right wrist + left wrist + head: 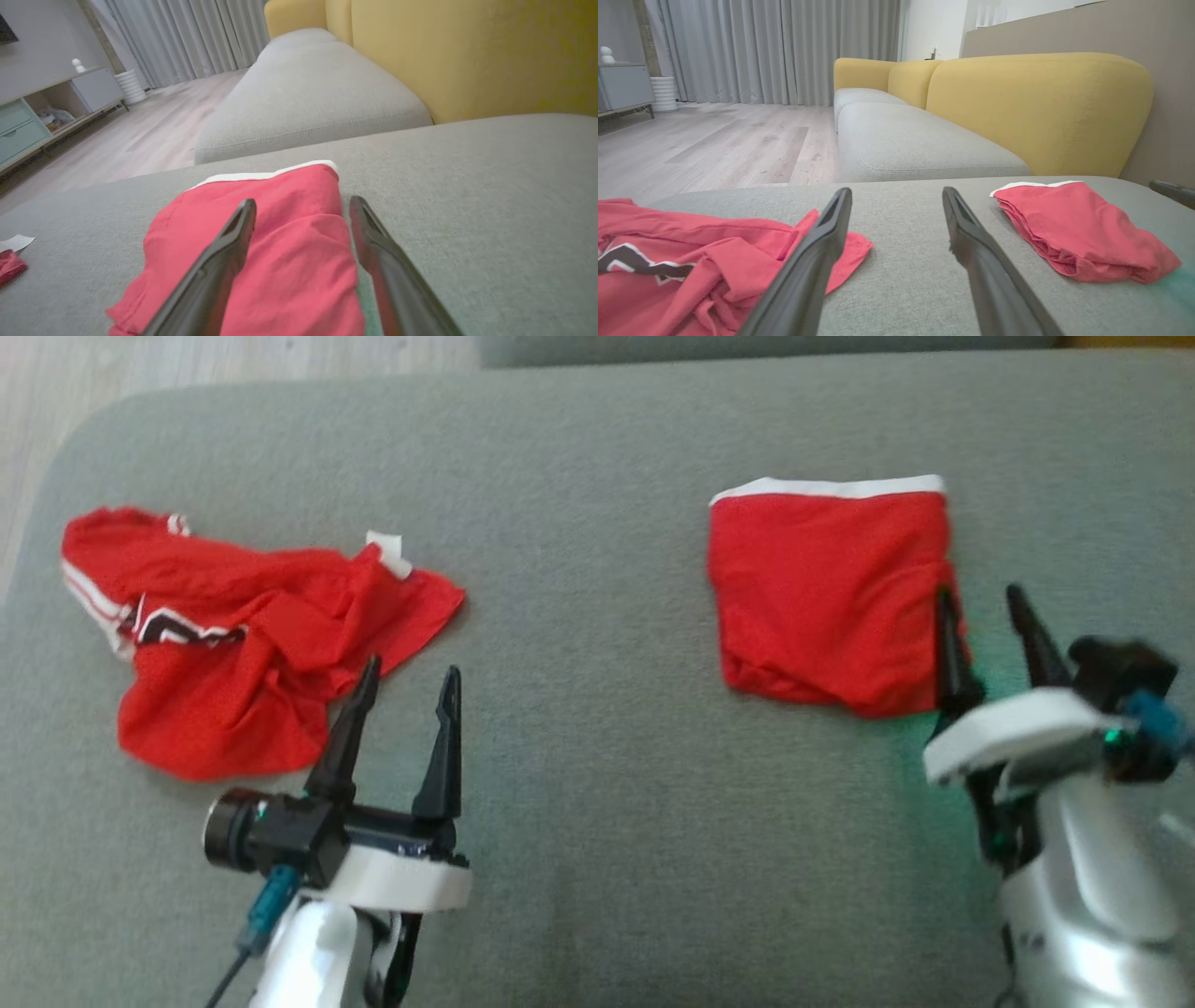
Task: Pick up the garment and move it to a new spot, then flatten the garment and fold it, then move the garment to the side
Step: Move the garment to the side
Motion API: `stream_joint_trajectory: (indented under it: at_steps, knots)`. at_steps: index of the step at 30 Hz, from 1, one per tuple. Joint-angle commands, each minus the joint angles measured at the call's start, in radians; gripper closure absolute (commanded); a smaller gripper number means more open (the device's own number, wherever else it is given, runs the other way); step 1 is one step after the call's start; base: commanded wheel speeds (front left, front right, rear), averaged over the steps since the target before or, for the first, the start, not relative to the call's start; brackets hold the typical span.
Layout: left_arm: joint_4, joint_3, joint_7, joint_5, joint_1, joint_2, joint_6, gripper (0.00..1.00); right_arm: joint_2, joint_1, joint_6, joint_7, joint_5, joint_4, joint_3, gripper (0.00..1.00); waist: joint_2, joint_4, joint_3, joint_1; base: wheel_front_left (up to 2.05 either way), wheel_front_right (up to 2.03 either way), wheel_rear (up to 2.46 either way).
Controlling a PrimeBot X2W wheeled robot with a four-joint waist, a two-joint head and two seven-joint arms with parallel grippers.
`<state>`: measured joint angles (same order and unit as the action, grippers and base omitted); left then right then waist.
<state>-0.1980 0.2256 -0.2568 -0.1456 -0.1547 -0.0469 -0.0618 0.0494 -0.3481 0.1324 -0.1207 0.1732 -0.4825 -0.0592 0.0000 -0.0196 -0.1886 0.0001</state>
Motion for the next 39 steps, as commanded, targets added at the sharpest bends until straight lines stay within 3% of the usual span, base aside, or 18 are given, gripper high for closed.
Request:
stream_joint_trajectory:
  at_steps: [1,10,15,16,17,23,28,33,39]
  knots:
    - [0.028,-0.027,-0.005,-0.005,-0.052,-0.003,0.000,0.00,0.001,-0.052,-0.002,0.010,-0.017,0.013,0.006,0.00,0.0000,-0.026,-0.026,-0.0001,0.00,0.00,0.00]
    - [0.024,0.006,-0.005,-0.042,-0.081,-0.003,0.011,0.00,0.001,-0.214,-0.002,0.163,-0.152,-0.217,-0.191,0.00,0.0000,-0.095,-0.075,-0.0001,0.00,0.00,0.00]
    - [0.022,0.018,-0.005,-0.055,-0.088,-0.003,0.020,0.00,0.001,-0.267,-0.002,0.210,-0.227,-0.312,-0.201,0.00,0.0000,-0.115,-0.099,-0.0001,0.00,0.00,0.00]
    - [0.022,0.019,-0.005,-0.056,-0.089,-0.003,0.021,0.00,0.001,-0.275,-0.002,0.215,-0.238,-0.325,-0.192,0.38,0.0000,-0.117,-0.101,-0.0001,0.00,0.00,0.00]
    - [0.021,0.019,-0.005,-0.057,-0.090,-0.003,0.021,0.00,0.001,-0.281,-0.002,0.215,-0.250,-0.334,-0.180,0.98,0.0000,-0.117,-0.103,-0.0001,0.00,0.00,0.00]
    - [0.017,-0.001,-0.005,-0.051,-0.095,-0.003,0.025,0.00,0.016,-0.299,-0.002,0.179,-0.355,-0.334,-0.118,1.00,0.0000,-0.096,-0.088,-0.0001,0.00,0.00,0.00]
    - [0.022,-0.014,-0.005,-0.042,-0.088,-0.003,0.024,0.00,0.069,-0.309,-0.002,0.168,-0.389,-0.333,-0.036,1.00,0.0000,-0.058,-0.070,-0.0001,0.00,0.00,0.00]
    - [0.034,-0.025,-0.005,-0.035,-0.091,-0.003,0.021,0.00,0.164,-0.317,-0.002,0.178,-0.389,-0.317,0.050,1.00,0.0000,-0.034,-0.081,-0.0001,0.00,0.00,0.00]
    - [0.049,-0.027,-0.005,-0.030,-0.101,-0.003,0.011,0.00,0.381,-0.301,-0.002,0.211,-0.362,-0.284,0.168,1.00,0.0000,-0.021,-0.126,-0.0001,0.00,0.00,0.00]
